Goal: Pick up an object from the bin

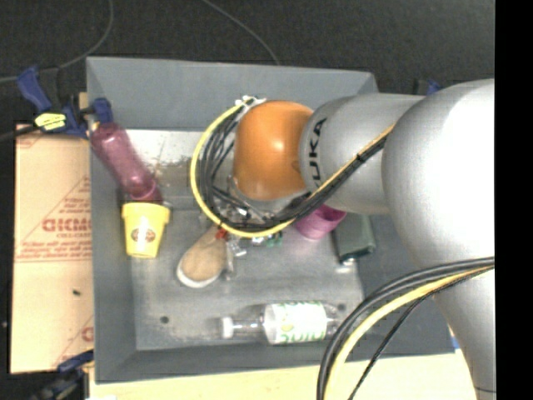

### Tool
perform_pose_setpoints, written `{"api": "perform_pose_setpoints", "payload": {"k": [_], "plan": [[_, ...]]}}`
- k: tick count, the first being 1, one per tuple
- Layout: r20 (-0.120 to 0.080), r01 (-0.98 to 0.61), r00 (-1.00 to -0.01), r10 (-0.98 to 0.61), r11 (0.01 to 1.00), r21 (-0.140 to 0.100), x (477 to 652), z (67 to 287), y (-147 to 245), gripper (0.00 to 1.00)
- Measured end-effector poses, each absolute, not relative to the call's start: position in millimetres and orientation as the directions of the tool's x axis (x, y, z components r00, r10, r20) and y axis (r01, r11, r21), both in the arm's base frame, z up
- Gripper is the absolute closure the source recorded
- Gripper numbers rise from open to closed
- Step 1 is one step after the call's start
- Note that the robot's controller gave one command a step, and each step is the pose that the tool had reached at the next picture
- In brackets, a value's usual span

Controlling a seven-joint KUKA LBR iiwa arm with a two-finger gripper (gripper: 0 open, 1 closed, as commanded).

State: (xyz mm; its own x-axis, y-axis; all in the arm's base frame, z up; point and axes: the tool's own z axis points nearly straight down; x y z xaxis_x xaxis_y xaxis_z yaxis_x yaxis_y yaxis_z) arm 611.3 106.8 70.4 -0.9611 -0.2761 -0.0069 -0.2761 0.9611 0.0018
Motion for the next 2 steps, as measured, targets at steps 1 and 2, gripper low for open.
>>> {"api": "perform_pose_setpoints", "payload": {"k": [1, 2], "plan": [[-0.01, -0.351, -0.936, -0.351, 0.936, -0.002, 619.0, 71.1, 113.4, 0.0], [-0.008, -0.293, -0.956, -0.292, 0.956, 0.003, 613.5, 71.2, 107.8, 0.0]]}}
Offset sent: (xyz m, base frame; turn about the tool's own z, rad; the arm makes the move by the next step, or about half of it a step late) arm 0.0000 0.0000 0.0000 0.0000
